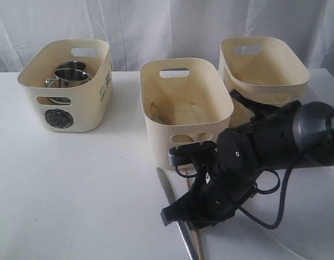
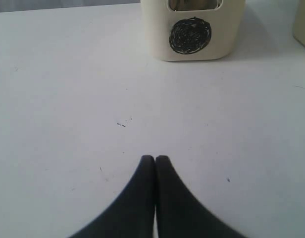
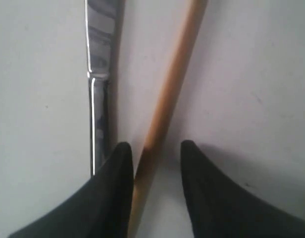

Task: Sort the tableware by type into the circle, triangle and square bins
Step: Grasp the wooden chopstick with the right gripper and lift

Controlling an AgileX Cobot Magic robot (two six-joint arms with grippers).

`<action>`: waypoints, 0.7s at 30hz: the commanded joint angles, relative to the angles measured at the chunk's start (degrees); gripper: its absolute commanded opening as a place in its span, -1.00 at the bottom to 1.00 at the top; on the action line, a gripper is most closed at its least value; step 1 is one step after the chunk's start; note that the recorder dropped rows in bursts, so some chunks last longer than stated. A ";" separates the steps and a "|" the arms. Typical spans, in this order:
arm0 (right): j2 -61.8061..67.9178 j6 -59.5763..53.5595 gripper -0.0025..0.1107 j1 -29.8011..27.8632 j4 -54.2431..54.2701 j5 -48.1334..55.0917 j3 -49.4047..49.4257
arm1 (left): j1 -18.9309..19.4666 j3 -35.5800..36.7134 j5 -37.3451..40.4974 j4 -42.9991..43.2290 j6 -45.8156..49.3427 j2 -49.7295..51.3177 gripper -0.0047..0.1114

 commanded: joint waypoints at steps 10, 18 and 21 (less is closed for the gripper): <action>2.93 -0.58 -0.86 -0.11 -1.20 2.71 0.25 | 0.23 0.25 0.15 -0.63 -0.01 -0.22 -0.91; 1.28 -0.58 -0.96 -0.11 -1.20 3.20 0.25 | 0.23 0.25 0.15 -0.63 -0.01 -0.22 -0.91; -1.22 -0.58 -0.96 0.01 -1.20 4.35 0.25 | 0.23 0.25 0.15 -0.63 -0.01 -0.22 -0.91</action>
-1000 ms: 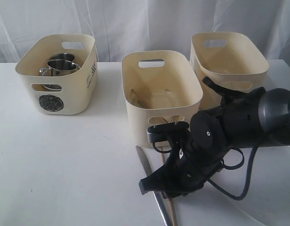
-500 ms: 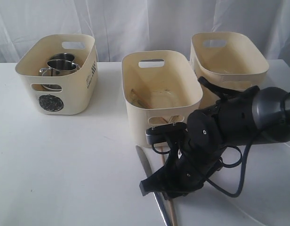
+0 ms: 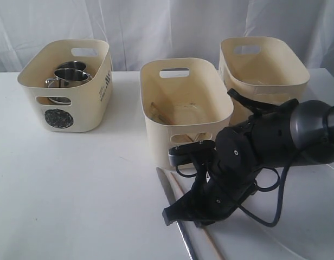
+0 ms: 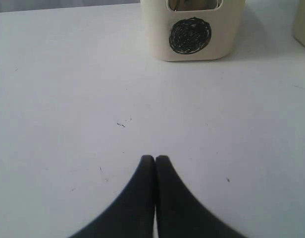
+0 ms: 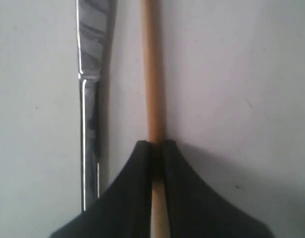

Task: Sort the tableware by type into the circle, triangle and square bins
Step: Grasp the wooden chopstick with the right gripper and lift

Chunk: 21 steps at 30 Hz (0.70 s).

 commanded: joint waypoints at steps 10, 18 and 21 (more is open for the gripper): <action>-10.16 -2.16 -0.96 3.35 0.61 8.43 0.92 | 0.23 0.25 0.15 -0.63 -0.01 -0.22 -0.91; -17.31 -2.59 -0.96 3.35 1.95 8.60 0.92 | 0.23 0.25 0.15 -0.63 -0.01 -0.22 -0.91; -21.26 -2.59 -0.96 3.35 1.95 8.85 0.92 | 0.23 0.25 0.15 -0.63 -0.01 -0.22 -0.91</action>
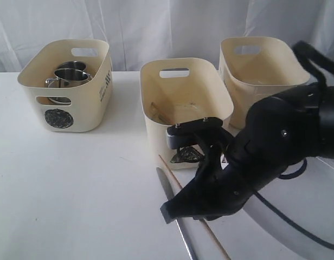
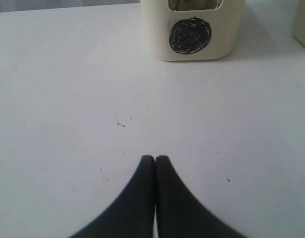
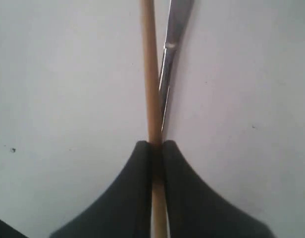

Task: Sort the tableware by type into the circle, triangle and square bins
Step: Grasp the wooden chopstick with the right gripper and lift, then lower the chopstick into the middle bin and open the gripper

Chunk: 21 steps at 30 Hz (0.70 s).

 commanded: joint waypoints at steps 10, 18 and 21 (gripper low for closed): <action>-13.03 -2.77 -0.96 0.19 0.84 -10.13 -0.33 | 0.23 0.25 0.15 -0.63 -0.01 -0.22 -0.91; -8.77 -4.88 -0.96 -5.97 -5.17 -15.97 -5.81 | 0.23 0.25 0.15 -0.63 -0.01 -0.22 -0.91; -6.40 -6.07 -0.96 -8.95 -6.59 -20.11 -6.96 | 0.23 0.25 0.15 -0.63 -0.01 -0.22 -0.91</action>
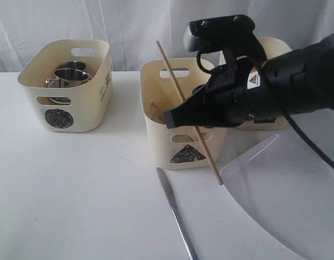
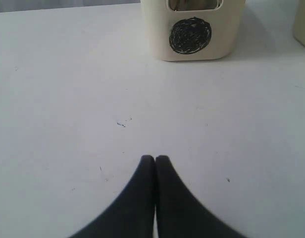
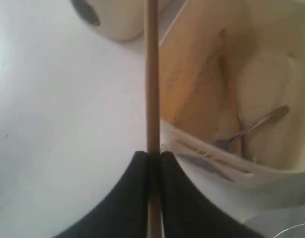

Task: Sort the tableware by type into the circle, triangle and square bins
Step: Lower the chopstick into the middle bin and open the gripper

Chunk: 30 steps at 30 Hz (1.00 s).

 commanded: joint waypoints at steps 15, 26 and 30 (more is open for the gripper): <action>15.53 -5.69 -0.96 -7.04 -3.25 -13.69 -17.06 | 0.23 0.25 0.15 -0.63 -0.01 -0.22 -0.91; 27.86 -5.69 -0.96 -8.10 -3.55 -11.16 -25.84 | 0.23 0.25 0.15 -0.63 -0.01 -0.22 -0.91; 30.79 -5.69 -0.96 -8.10 -3.55 -11.04 -25.96 | 0.23 0.25 0.15 -0.63 -0.01 -0.22 -0.91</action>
